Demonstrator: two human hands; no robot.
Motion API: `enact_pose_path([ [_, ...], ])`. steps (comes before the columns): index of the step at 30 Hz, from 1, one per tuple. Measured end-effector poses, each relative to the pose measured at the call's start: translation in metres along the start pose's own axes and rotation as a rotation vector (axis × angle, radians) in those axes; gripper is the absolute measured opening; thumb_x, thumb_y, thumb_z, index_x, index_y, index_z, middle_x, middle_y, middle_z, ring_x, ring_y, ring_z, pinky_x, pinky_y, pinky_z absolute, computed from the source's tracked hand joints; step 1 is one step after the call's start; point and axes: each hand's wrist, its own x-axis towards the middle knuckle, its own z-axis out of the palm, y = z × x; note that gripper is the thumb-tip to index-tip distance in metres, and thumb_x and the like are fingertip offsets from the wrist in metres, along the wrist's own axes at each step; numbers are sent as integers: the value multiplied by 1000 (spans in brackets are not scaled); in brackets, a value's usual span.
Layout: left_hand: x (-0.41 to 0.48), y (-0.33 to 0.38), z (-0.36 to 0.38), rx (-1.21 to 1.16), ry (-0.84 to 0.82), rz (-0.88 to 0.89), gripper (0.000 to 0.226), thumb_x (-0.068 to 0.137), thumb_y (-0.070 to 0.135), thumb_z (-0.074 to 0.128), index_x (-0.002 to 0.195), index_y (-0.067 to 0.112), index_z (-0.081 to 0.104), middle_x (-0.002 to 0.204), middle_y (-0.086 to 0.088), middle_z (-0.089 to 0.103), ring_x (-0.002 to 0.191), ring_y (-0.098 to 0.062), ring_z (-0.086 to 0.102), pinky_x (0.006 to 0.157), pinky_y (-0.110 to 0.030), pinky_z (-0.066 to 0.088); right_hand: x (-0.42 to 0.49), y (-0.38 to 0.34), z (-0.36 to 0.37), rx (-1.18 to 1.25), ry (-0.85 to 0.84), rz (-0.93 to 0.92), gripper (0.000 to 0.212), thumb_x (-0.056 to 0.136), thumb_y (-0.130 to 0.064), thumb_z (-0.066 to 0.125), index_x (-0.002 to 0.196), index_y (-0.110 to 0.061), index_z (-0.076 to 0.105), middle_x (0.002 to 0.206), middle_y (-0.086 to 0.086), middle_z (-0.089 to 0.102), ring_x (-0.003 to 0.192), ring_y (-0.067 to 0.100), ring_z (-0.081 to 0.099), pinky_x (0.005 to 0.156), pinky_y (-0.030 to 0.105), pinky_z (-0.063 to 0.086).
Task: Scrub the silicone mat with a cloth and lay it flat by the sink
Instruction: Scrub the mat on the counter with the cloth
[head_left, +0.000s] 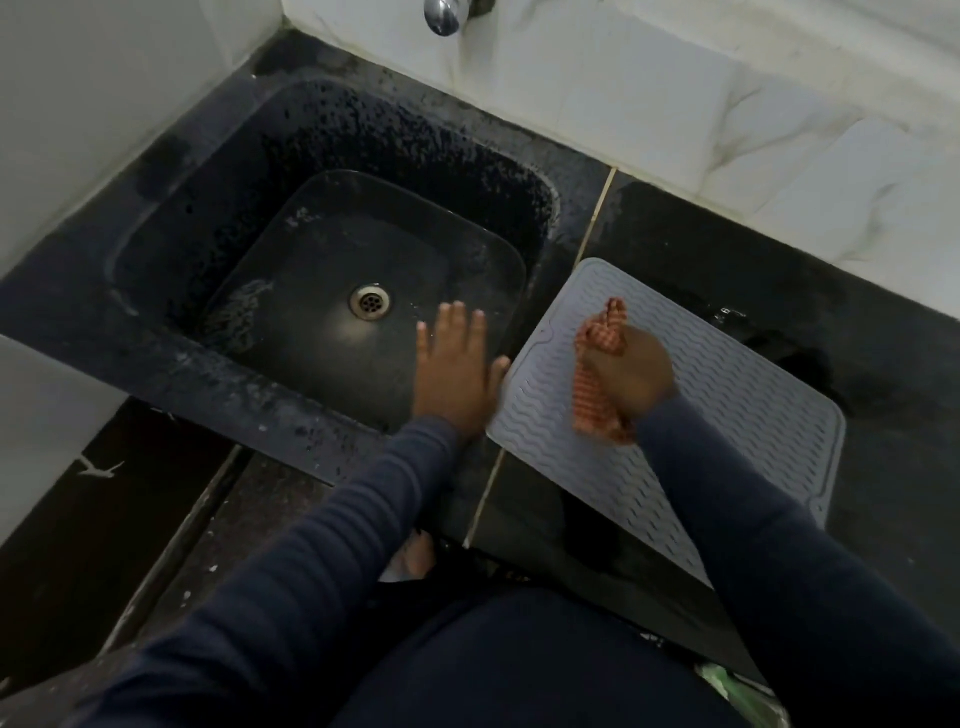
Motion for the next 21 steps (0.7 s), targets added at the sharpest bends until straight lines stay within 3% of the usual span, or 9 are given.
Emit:
enact_pose_path([
  [3, 14, -39, -16, -172, 92, -183, 62, 96, 38, 42, 145, 3, 30, 151, -24, 28, 142, -37, 22, 116, -50, 14, -28, -1, 39, -190, 52, -74, 21, 98, -33, 51, 111, -18, 58, 111, -1, 62, 97, 16, 61, 82, 26, 47],
  [6, 22, -40, -22, -387, 113, -271, 64, 94, 39, 38, 142, -4, 33, 147, -26, 34, 139, -37, 29, 115, -41, 20, -36, -17, 73, -142, 75, -121, 19, 93, -27, 58, 106, -14, 57, 100, 3, 62, 92, 21, 60, 78, 31, 47],
  [8, 24, -30, -24, -506, 92, -321, 57, 98, 31, 40, 142, -4, 32, 148, -24, 34, 140, -33, 29, 114, -34, 19, -27, -24, 76, -28, 4, -146, 19, 92, -28, 59, 102, -11, 58, 96, 6, 62, 88, 23, 60, 72, 30, 43],
  [10, 22, -14, -25, -558, 74, -298, 51, 100, 23, 43, 143, -4, 32, 149, -22, 34, 140, -31, 29, 113, -31, 18, -19, -21, 63, 151, -52, -136, 18, 92, -29, 60, 99, -13, 60, 91, 2, 64, 83, 19, 61, 67, 27, 43],
  [12, 17, -5, -22, -572, 43, -254, 49, 100, 19, 45, 142, -4, 34, 147, -21, 37, 138, -30, 31, 111, -28, 18, -18, -5, 43, 245, -5, -103, 15, 91, -27, 60, 100, -16, 62, 89, -2, 65, 83, 15, 64, 65, 25, 47],
  [16, 8, -2, -11, -630, 26, -266, 46, 98, 18, 48, 139, -1, 40, 143, -20, 43, 133, -29, 40, 109, -29, 27, -34, 22, 36, 66, 112, -56, 18, 94, -31, 53, 106, -17, 53, 89, -8, 55, 90, 18, 61, 75, 31, 47],
  [18, 10, -3, -10, -686, 39, -324, 44, 98, 18, 47, 138, 0, 43, 141, -19, 46, 130, -29, 44, 108, -31, 31, -47, 2, 62, 34, 50, -155, 19, 94, -32, 51, 104, -15, 49, 90, 0, 60, 90, 27, 63, 75, 35, 48],
  [21, 15, -5, -17, -726, 95, -405, 38, 100, 17, 43, 135, 2, 47, 138, -16, 50, 128, -26, 46, 103, -24, 30, -48, -32, 92, -86, -54, -248, 20, 87, -15, 54, 103, -9, 44, 99, 19, 62, 91, 38, 60, 75, 40, 47],
])
